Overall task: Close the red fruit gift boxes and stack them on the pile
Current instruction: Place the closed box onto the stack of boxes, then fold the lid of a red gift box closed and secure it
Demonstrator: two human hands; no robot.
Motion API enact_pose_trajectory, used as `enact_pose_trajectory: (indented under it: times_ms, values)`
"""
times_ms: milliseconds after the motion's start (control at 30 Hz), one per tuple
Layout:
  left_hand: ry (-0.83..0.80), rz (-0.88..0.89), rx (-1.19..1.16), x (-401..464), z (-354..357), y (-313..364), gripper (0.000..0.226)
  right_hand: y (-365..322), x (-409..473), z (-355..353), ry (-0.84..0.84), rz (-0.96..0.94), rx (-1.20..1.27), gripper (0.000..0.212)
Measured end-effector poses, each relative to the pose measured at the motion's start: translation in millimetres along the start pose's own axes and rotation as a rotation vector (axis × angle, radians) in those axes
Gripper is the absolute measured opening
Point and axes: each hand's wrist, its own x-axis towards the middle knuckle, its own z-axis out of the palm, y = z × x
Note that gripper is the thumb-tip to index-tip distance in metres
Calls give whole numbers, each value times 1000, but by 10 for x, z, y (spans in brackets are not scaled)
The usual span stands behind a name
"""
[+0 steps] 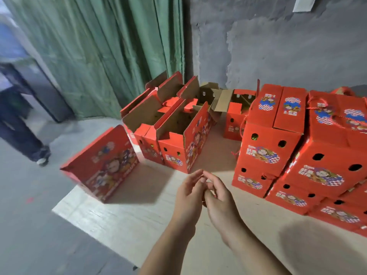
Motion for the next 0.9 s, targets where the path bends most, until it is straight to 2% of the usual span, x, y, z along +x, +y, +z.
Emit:
enact_pose_trajectory:
  times_ms: [167,300,367,433,500,567,633,733,833,900]
  values:
    - [149,31,29,7,-866,18,27,69,15,807,-220,-4,-95,44]
    - [200,112,139,218,-1630,65,27,115,178,1575,-309,-28,-88,46]
    - [192,178,248,380,-2062,136,29,135,316,2028,-325,-36,-58,50]
    - [230,290,477,573,-2524,213,33,129,448,2481,-352,-32,-30,54]
    - [355,427,689,760,-3003,318,44,137,581,2887,-373,-17,-42,63]
    - [492,478,746,960,-3489,381,57,123,691,3225,-371,-25,-147,75]
    - [546,340,771,1206,-3930,384,65,94,788,3499,-367,-71,-228,80]
    - [377,24,977,1550,-4348,288,65,54,876,3819,-382,-185,-473,87]
    - [205,-22,1034,1710,-4469,169,64,56,971,4043,-416,-221,-829,94]
    - [224,-2,999,1722,-4518,97,78,99,1025,4111,-413,-203,-980,93]
